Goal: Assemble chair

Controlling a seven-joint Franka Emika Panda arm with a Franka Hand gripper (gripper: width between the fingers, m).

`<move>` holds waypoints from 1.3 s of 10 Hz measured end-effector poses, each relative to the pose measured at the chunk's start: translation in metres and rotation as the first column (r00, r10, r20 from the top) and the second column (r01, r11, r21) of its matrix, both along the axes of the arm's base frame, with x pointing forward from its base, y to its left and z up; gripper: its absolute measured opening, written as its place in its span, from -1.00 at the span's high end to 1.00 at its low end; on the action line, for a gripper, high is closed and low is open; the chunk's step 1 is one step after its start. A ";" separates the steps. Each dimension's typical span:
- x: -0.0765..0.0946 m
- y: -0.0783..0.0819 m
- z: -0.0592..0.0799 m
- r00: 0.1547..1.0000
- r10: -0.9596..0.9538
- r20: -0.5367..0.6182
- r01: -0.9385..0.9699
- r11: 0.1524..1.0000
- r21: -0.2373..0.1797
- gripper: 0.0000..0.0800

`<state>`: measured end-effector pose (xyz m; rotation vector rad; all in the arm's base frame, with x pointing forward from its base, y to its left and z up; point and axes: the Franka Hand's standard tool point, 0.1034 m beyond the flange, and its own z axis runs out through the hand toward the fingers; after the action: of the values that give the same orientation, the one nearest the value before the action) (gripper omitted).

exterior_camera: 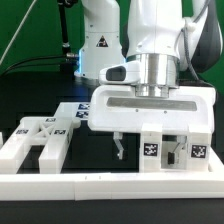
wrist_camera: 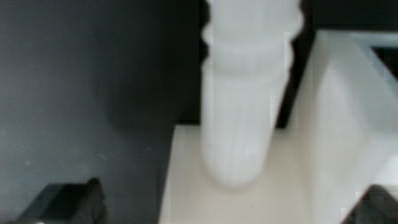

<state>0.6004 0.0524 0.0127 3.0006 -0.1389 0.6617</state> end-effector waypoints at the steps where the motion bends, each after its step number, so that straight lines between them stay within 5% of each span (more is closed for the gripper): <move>1: 0.002 -0.001 0.004 1.000 -0.001 0.004 0.001 1.000 0.001 -0.62; 3: 0.002 -0.002 0.004 1.000 -0.002 0.001 0.002 1.000 0.001 -0.62; 5: 0.001 -0.002 0.003 1.000 -0.002 0.001 0.002 1.000 0.000 0.01; 6: 0.001 -0.002 0.003 1.000 -0.003 0.001 0.003 1.000 0.000 0.01; 8: 0.002 -0.012 0.004 1.000 -0.014 0.003 0.014 1.000 -0.009 0.79; 13: 0.002 -0.012 0.004 1.000 -0.014 0.003 0.014 1.000 -0.010 0.91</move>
Offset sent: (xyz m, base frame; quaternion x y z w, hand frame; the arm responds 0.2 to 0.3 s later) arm 0.0000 0.0000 0.0000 0.0000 0.0000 0.0000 1.0000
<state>0.6026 0.0402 0.0168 2.9864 -0.1561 0.6637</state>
